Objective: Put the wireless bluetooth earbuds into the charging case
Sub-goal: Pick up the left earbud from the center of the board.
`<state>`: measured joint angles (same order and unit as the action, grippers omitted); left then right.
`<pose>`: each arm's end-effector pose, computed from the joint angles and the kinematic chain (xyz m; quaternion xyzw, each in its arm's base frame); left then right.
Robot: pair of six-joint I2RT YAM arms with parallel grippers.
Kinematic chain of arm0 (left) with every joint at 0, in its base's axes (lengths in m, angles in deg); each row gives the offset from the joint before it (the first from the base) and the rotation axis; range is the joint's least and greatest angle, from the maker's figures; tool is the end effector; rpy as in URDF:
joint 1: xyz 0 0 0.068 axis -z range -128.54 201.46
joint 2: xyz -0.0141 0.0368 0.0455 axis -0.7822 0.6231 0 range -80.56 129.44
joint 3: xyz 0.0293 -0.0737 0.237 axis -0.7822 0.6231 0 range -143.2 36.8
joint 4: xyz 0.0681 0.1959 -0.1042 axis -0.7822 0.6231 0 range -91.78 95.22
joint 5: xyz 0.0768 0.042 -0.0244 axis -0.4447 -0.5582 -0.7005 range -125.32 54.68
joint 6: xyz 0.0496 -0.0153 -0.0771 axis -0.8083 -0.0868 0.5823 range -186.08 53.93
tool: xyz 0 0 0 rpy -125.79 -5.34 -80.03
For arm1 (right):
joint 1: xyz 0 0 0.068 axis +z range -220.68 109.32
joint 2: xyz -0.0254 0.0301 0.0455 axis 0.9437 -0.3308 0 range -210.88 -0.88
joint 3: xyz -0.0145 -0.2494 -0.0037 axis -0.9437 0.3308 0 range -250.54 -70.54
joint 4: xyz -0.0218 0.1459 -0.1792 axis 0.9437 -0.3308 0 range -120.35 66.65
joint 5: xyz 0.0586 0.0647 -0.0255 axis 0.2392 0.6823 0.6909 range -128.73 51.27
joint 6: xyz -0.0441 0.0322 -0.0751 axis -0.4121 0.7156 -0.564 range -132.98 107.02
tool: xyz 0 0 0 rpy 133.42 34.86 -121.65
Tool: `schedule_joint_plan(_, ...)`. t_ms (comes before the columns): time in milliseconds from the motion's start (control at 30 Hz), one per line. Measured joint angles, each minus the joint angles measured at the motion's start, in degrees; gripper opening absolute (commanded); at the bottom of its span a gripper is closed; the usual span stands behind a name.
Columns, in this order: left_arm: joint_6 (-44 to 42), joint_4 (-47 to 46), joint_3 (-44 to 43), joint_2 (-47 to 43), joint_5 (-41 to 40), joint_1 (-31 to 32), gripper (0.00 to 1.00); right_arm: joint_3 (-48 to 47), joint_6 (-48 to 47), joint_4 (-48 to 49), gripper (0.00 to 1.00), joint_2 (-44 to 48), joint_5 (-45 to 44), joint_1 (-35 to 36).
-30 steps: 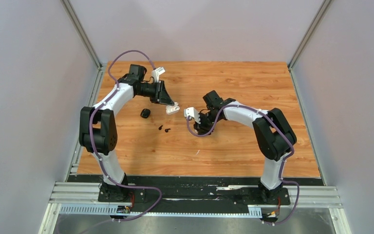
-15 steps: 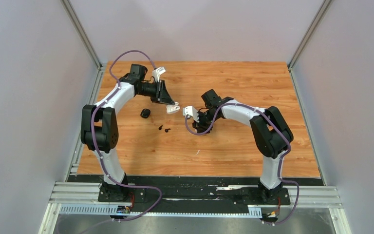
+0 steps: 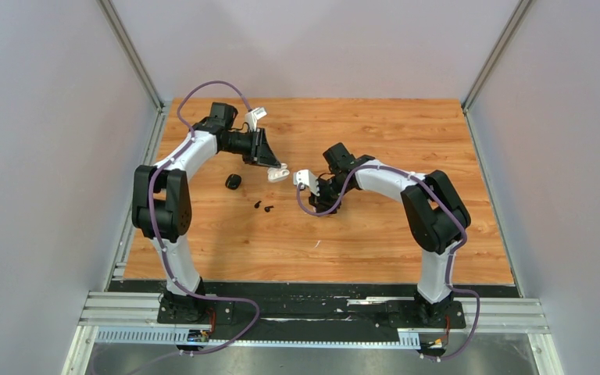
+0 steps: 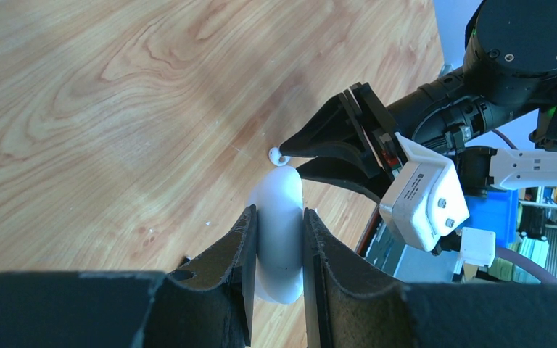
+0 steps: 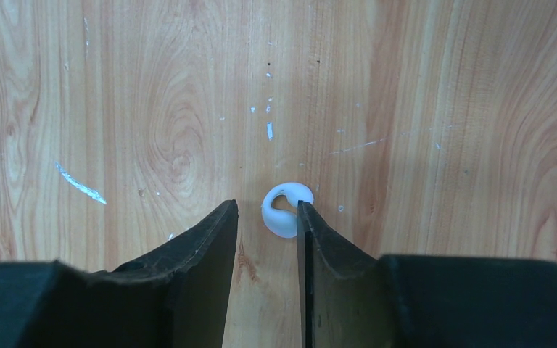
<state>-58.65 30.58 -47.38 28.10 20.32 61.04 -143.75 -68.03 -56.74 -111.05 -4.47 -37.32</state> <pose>0.3655 -0.1317 0.2059 0.1491 0.8450 -0.4797 0.1835 0.2728 0.2360 0.1239 -0.6926 0.6399 0.2543 0.2148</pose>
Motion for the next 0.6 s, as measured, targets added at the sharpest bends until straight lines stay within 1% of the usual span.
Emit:
schedule_joint_plan(67, 0.0, 0.0, 0.0, 0.1, 0.1, 0.0, 0.0, -0.1, 0.3, -0.1, 0.36, 0.0, 0.0, 0.0)
schedule_joint_plan(133, 0.0, 0.0, 0.0, 0.1, 0.2, 0.0, 0.0, -0.2, 0.6, -0.2, 0.39, 0.3, 0.0, 0.0)
schedule_joint_plan(233, 0.0, 0.0, 0.0, 0.1, 0.3, 0.0, 0.0, -0.3, 1.4, -0.2, 0.39, 1.1, 0.0, 0.3)
schedule_joint_plan(600, -0.2, 0.0, 0.0, 0.1, 0.4, 0.0, 0.0, -0.5, 3.8, -1.3, 0.3, 2.5, 0.3, 1.0)
